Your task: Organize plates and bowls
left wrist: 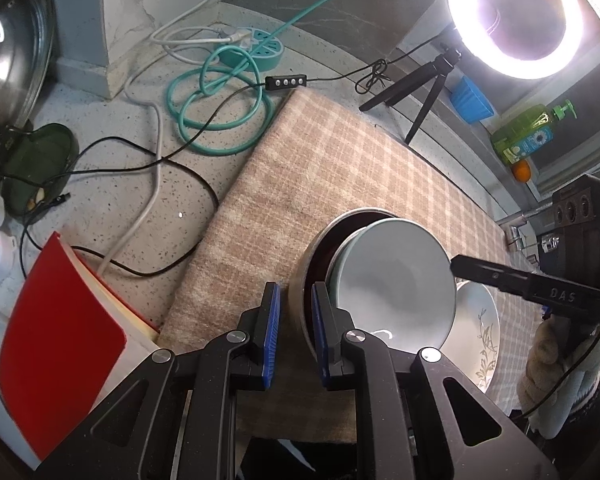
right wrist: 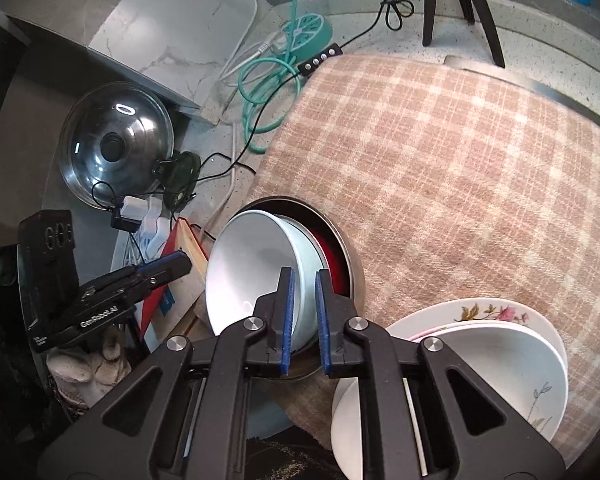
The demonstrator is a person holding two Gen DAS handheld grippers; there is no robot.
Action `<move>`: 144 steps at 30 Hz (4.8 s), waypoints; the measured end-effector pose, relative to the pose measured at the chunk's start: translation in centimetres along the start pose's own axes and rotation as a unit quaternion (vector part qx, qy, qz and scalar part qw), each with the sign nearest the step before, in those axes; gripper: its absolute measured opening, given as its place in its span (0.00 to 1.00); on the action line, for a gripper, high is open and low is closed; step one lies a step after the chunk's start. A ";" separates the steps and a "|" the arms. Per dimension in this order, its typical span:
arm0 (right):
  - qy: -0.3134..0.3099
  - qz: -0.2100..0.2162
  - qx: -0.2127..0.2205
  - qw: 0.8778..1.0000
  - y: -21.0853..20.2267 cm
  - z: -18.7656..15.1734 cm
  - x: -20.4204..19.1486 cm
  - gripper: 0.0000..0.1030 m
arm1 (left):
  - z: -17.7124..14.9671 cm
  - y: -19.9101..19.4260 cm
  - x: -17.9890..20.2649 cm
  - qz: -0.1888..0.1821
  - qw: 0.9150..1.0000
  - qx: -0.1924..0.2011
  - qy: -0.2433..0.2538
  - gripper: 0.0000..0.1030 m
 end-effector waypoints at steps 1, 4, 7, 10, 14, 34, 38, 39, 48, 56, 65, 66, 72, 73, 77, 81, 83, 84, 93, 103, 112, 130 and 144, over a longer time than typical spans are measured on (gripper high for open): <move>-0.006 -0.007 0.006 1.000 -0.4 -0.1 0.1 0.11 | -0.1 0.1 0.0 -0.001 1.000 -0.002 0.000 0.14; -0.016 -0.035 0.015 0.999 -1.1 -0.4 0.6 0.11 | -0.5 0.5 0.1 -0.005 1.000 -0.007 0.000 0.14; -0.008 -0.045 0.008 0.999 -0.8 -1.0 1.4 0.11 | -0.8 0.8 0.0 -0.007 1.000 -0.011 -0.003 0.14; 0.006 -0.037 -0.001 0.999 -0.3 -1.5 2.2 0.11 | -1.1 1.2 -0.1 -0.017 1.000 -0.018 -0.008 0.14; 0.016 -0.023 -0.007 1.000 0.4 -1.8 2.2 0.11 | -1.2 1.6 -0.5 -0.019 0.999 -0.022 -0.017 0.14; 0.016 -0.054 -0.028 0.998 2.6 -2.7 2.0 0.12 | -1.7 3.6 0.1 -0.014 0.999 -0.041 0.010 0.09; 0.019 -0.060 -0.024 0.998 2.5 -2.8 1.9 0.12 | -1.6 3.4 0.4 -0.009 0.999 -0.038 0.011 0.09; 0.020 -0.059 -0.023 0.998 2.4 -2.9 2.0 0.12 | -1.6 3.3 0.5 -0.007 0.999 -0.038 0.012 0.08; 0.016 -0.052 -0.006 0.999 0.1 -2.7 1.3 0.12 | -1.1 1.5 2.1 -0.003 1.000 -0.014 0.020 0.08; 0.012 -0.050 0.018 0.999 -3.9 -3.4 1.6 0.12 | -1.0 -0.6 5.4 -0.010 0.999 0.008 0.043 0.09; 0.040 -0.060 0.035 0.997 -9.3 -5.4 5.2 0.12 | -1.9 -0.5 10.9 -0.036 0.996 0.006 0.081 0.09; 0.042 -0.061 0.036 0.997 -9.8 -5.7 5.6 0.12 | -2.0 -0.4 11.5 -0.038 0.996 0.004 0.086 0.09; 0.069 -0.075 0.039 0.994 -12.1 -8.0 8.5 0.12 | -3.5 1.3 14.8 -0.054 0.992 -0.023 0.111 0.09; 0.073 -0.077 0.039 0.994 -12.2 -8.4 8.9 0.12 | -3.9 1.7 15.3 -0.053 0.991 -0.029 0.117 0.09; 0.088 -0.084 0.037 0.992 -12.5 -10.1 10.2 0.12 | -5.5 2.6 16.3 -0.058 0.989 -0.051 0.126 0.09; 0.105 -0.086 0.030 0.990 -12.3 -11.2 11.3 0.12 | -6.5 3.2 16.9 -0.061 0.987 -0.066 0.131 0.09; 0.111 -0.084 0.028 0.990 -12.1 -11.6 11.9 0.12 | -6.8 3.4 17.0 -0.061 0.986 -0.069 0.136 0.09; 0.113 -0.081 0.031 0.990 -12.0 -11.7 12.0 0.12 | -7.0 3.7 17.0 -0.058 0.986 -0.073 0.136 0.10; 0.107 -0.080 0.045 0.990 -12.3 -11.7 11.7 0.13 | -7.1 4.2 16.8 -0.056 0.986 -0.084 0.135 0.09; 0.070 -0.115 0.079 0.988 -14.3 -12.3 10.7 0.30 | -6.6 2.4 16.2 -0.054 0.989 -0.045 0.129 0.17; 0.039 -0.154 0.110 0.981 -16.4 -13.3 10.0 0.32 | -7.5 -0.1 17.0 -0.042 0.988 -0.004 0.150 0.23; -0.016 -0.197 0.198 0.960 -21.2 -15.5 6.1 0.67 | -10.7 -4.8 21.4 -0.010 0.973 0.088 0.215 0.58; -0.038 -0.205 0.254 0.944 -23.4 -16.6 3.8 0.89 | -11.3 -6.8 22.4 0.021 0.962 0.139 0.235 0.70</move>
Point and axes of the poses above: each gripper's, at about its wrist camera, not at the fingertips, and y roughly the way its jaws point, x to its right, z to its top, the point moved 3 cm from there along y, roughly the way its jaws point, and after that the axes turned 7 degrees about x, right-handed, at the moved point
